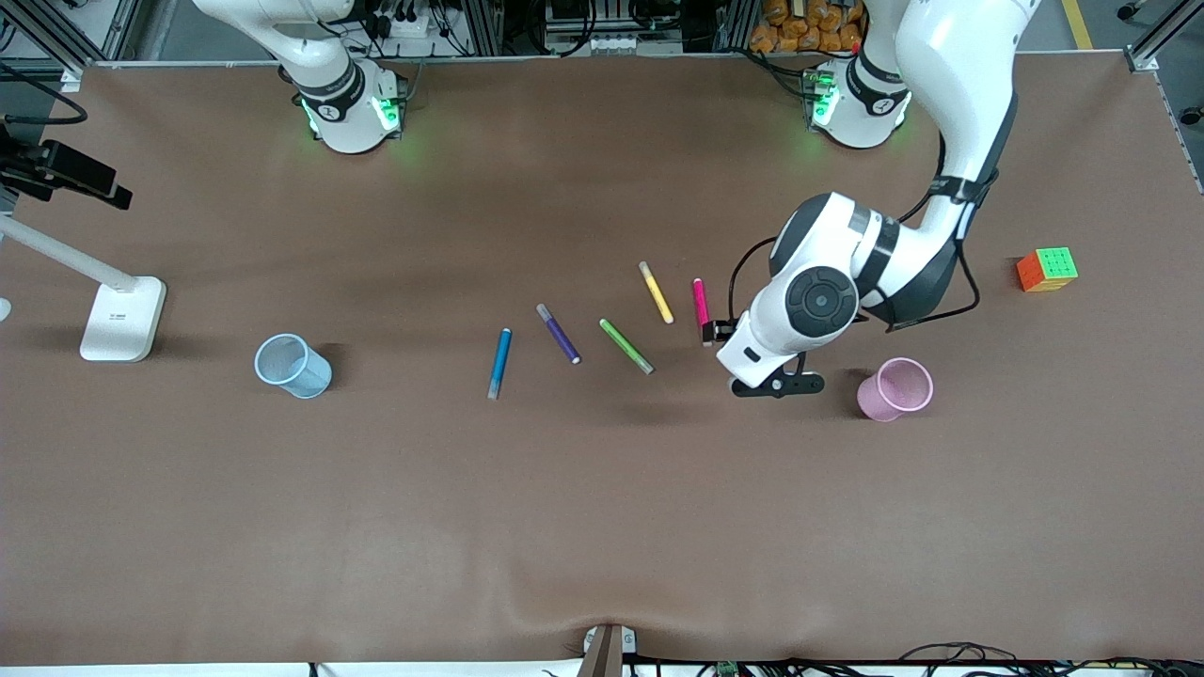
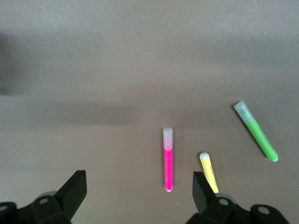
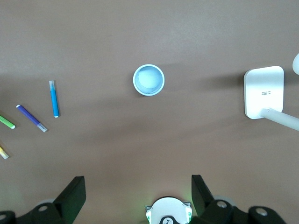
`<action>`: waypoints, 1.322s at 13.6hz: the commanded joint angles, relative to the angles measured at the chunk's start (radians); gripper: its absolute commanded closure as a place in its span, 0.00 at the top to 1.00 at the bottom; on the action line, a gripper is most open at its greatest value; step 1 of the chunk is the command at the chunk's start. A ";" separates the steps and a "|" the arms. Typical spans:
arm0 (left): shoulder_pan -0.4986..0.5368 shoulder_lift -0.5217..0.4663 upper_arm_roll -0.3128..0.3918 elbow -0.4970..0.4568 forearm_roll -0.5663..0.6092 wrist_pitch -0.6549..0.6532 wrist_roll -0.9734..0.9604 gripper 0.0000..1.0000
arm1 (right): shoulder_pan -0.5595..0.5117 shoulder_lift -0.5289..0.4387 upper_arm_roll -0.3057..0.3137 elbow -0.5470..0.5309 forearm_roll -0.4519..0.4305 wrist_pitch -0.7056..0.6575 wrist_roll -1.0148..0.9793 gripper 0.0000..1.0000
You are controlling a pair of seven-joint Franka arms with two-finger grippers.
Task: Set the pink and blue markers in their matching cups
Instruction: 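Lower the left gripper over the pink marker, then close the left gripper on the pink marker and lift it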
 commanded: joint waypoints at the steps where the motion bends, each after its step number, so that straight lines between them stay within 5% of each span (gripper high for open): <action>1: -0.015 0.022 0.000 -0.022 -0.013 0.037 -0.026 1.00 | -0.008 0.006 0.007 0.010 -0.002 -0.008 0.012 1.00; 7: -0.047 0.099 0.000 -0.028 -0.022 0.088 -0.046 1.00 | -0.008 0.006 0.007 0.009 -0.002 -0.010 0.013 1.00; 12: -0.044 0.094 0.000 -0.180 -0.023 0.269 -0.051 0.99 | -0.005 0.006 0.007 0.009 -0.001 -0.008 0.013 1.00; 18: -0.064 0.114 -0.001 -0.181 -0.053 0.280 -0.088 0.75 | 0.011 0.006 0.009 0.015 0.002 0.004 0.013 1.00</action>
